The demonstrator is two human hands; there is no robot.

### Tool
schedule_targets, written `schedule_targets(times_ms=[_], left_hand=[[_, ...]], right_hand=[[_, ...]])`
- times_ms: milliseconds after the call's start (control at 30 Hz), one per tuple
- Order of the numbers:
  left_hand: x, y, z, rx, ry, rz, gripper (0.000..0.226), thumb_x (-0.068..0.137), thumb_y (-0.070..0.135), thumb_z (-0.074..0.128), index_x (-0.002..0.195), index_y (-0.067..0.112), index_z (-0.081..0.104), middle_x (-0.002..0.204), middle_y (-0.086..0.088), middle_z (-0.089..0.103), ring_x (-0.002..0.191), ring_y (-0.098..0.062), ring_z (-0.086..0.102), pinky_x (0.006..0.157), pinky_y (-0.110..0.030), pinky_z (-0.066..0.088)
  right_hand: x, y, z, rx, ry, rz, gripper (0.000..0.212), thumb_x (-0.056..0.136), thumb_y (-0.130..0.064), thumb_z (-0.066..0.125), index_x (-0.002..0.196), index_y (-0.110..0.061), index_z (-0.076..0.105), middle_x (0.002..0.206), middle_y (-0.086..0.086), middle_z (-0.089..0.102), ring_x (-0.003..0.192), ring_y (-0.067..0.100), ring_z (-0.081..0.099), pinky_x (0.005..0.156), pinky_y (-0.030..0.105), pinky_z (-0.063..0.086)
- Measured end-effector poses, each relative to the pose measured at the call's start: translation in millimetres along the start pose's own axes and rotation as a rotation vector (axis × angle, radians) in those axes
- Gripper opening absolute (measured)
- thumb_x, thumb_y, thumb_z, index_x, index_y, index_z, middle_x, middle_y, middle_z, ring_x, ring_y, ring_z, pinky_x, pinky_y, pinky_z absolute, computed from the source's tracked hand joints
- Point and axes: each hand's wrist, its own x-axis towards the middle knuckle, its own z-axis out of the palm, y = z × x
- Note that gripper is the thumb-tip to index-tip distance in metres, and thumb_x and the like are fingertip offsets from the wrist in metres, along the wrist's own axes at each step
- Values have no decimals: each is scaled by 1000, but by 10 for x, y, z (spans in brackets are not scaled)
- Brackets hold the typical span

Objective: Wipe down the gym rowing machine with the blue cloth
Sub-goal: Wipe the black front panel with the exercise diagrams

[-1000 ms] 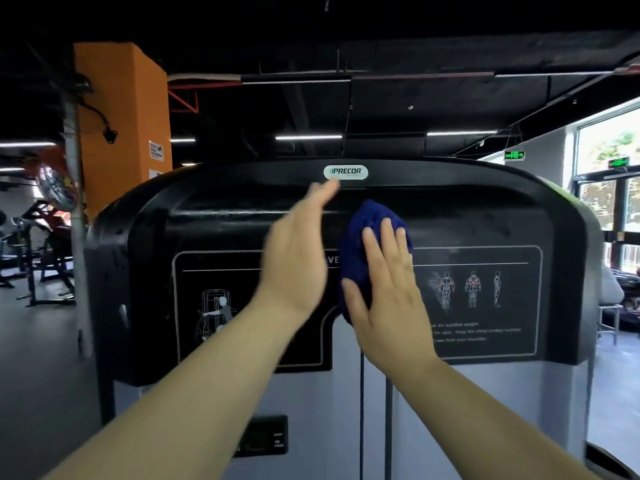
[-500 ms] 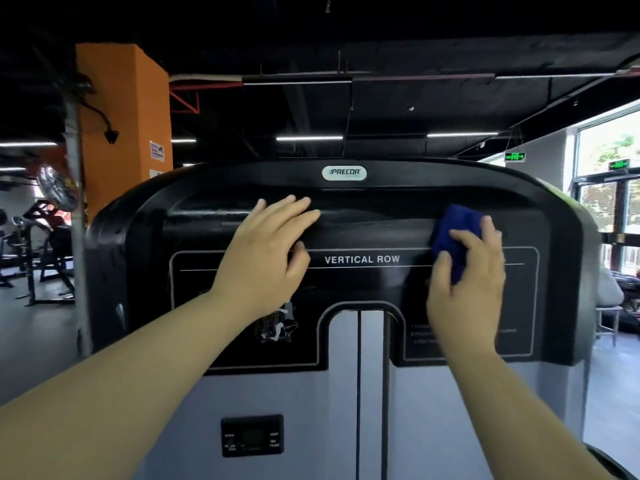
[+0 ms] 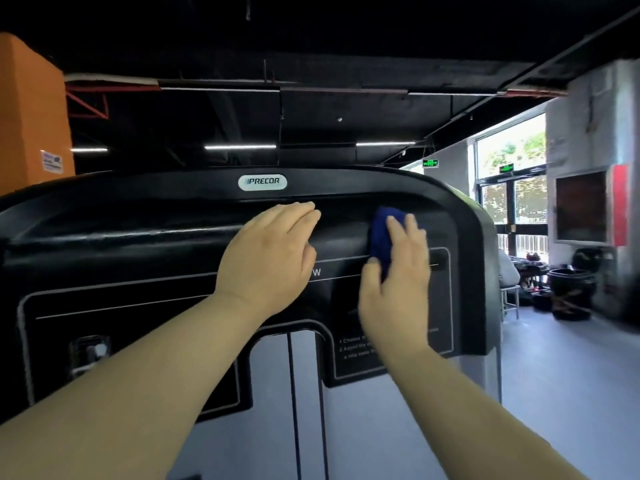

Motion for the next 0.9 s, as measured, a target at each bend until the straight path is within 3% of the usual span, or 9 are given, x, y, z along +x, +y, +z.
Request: schedule_targets(times_ms=[100, 167, 333, 433, 500, 567, 633, 767, 900], left_hand=[[-3, -36, 45, 21, 10, 35, 49, 89, 21, 34, 125, 4, 64, 129, -9, 64, 117, -26, 60, 104, -37, 43], [-9, -53, 58, 30, 21, 48, 50, 89, 20, 33, 126, 4, 63, 130, -9, 63, 118, -26, 59, 105, -37, 42], [-27, -36, 90, 31, 62, 44, 48, 92, 21, 33, 127, 4, 63, 130, -8, 63, 119, -26, 60, 105, -36, 41], [-32, -33, 103, 29, 89, 43, 47, 94, 21, 34, 126, 5, 63, 129, -7, 64, 119, -25, 60, 106, -36, 41], [-32, -36, 102, 40, 86, 39, 47, 93, 22, 33, 126, 6, 64, 130, -7, 63, 119, -25, 59, 106, -34, 39], [-39, -40, 101, 46, 80, 38, 49, 92, 23, 33, 126, 6, 63, 130, -7, 63, 119, -25, 59, 106, -32, 38], [-43, -42, 113, 47, 77, 48, 49, 92, 23, 32, 127, 6, 63, 131, -7, 63, 120, -25, 59, 106, -34, 40], [-42, -52, 144, 42, 102, 57, 48, 93, 22, 33, 127, 6, 63, 131, -7, 63, 121, -24, 59, 108, -34, 37], [-50, -57, 139, 33, 130, 58, 48, 92, 20, 34, 126, 5, 63, 129, -8, 64, 119, -27, 59, 106, -36, 38]], right_hand=[[-41, 125, 80, -104, -180, -528, 51, 92, -12, 48, 143, -16, 47, 155, 6, 37, 148, 23, 24, 123, 36, 17], [153, 471, -79, -199, -198, -649, 49, 91, -13, 49, 140, -15, 49, 151, 10, 42, 144, 28, 34, 120, 41, 25], [343, 694, -295, -116, 160, -11, 49, 94, -15, 41, 143, -12, 45, 157, 4, 33, 146, 22, 26, 120, 34, 19], [216, 320, -93, -1, 147, 160, 51, 98, -9, 43, 148, -18, 38, 162, -2, 21, 150, 14, 11, 123, 30, 8], [67, 240, -58, -59, -12, -119, 53, 97, -10, 45, 149, -20, 38, 162, -3, 22, 151, 14, 9, 122, 24, 6], [51, 394, -155, -189, -199, -533, 51, 95, -12, 47, 145, -17, 43, 158, 3, 32, 150, 22, 21, 123, 31, 15], [254, 689, -305, -289, -209, -686, 49, 91, -13, 47, 140, -15, 47, 153, 8, 39, 145, 27, 31, 121, 38, 23], [458, 795, -376, -172, 84, -127, 49, 95, -16, 41, 143, -13, 44, 157, 4, 34, 146, 18, 23, 119, 29, 18], [15, 761, -76, -59, 208, -15, 50, 97, -16, 39, 147, -14, 39, 160, -1, 26, 149, 19, 20, 121, 35, 18]])
